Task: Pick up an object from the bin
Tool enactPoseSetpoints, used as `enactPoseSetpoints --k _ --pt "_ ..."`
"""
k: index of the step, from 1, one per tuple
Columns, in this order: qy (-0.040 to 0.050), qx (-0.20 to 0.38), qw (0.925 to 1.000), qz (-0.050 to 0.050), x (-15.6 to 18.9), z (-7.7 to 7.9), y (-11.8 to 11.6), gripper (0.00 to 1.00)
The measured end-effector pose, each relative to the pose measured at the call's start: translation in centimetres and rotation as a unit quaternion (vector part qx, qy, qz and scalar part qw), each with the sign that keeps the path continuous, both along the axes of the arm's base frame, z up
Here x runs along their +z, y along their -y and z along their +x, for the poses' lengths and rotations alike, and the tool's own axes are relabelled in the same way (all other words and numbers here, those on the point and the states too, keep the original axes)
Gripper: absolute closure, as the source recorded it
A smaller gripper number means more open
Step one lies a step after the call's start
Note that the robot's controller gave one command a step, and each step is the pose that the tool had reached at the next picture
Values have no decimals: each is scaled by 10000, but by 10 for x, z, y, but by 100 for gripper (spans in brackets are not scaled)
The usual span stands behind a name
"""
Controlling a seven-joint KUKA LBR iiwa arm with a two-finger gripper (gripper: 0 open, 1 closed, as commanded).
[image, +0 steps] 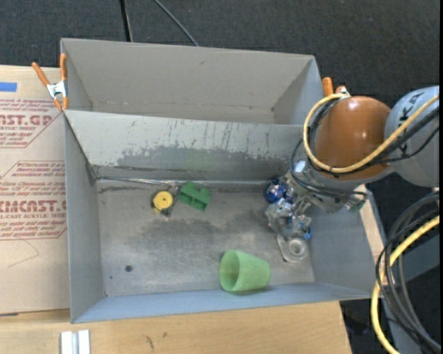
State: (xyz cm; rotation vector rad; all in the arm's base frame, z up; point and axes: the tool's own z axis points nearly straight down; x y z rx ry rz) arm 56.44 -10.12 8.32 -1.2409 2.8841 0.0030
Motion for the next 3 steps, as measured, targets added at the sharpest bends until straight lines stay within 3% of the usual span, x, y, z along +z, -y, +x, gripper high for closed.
enactPoseSetpoints --k 1,2,3 --pt "0 -1 10000 1 0 0 0 0" --pt "4 1200 9928 29 -8 -12 22 0" --pt "2 1192 9929 2 -7 -12 26 100"
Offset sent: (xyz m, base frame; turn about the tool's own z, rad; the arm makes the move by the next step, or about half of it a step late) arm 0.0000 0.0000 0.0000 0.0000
